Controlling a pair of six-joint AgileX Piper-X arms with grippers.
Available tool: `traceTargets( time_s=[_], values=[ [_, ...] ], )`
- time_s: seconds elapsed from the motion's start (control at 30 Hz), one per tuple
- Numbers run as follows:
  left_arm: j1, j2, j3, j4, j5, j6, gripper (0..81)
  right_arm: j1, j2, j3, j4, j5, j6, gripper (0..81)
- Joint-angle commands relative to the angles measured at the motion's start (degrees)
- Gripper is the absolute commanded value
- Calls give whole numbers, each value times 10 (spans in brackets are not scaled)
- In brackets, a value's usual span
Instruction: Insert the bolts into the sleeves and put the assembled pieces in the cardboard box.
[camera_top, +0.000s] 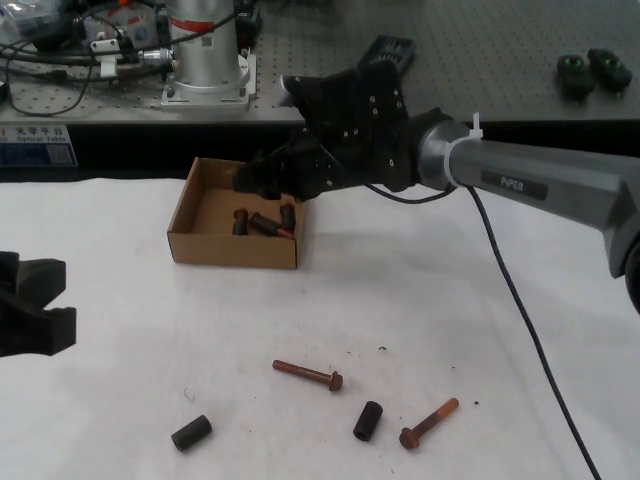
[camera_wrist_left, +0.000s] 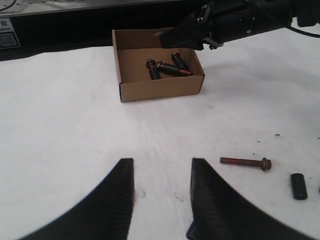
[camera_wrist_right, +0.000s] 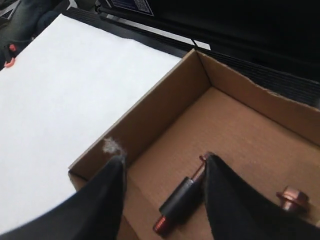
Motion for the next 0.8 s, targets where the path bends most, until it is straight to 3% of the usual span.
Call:
traceTargets(
  time_s=[0.0,0.1,0.27,0.6,0.77],
  values=[
    [0,-6,-1,-4,15,16,277,-4,-35,-8,44,-14,-16,366],
    [0,-6,-1,-4,15,45,277,-4,-70,-6,146,-10,-114,349],
    [0,-6,-1,-4,29,69,277,2,-122,1,290,-11,-258,241],
    [0,-6,-1,-7,29,71,277,26,-145,48,381,-9,-308,253],
    [0,-6,-1,-7,30,96,277,55,-145,106,416,49,-321,287]
  ],
)
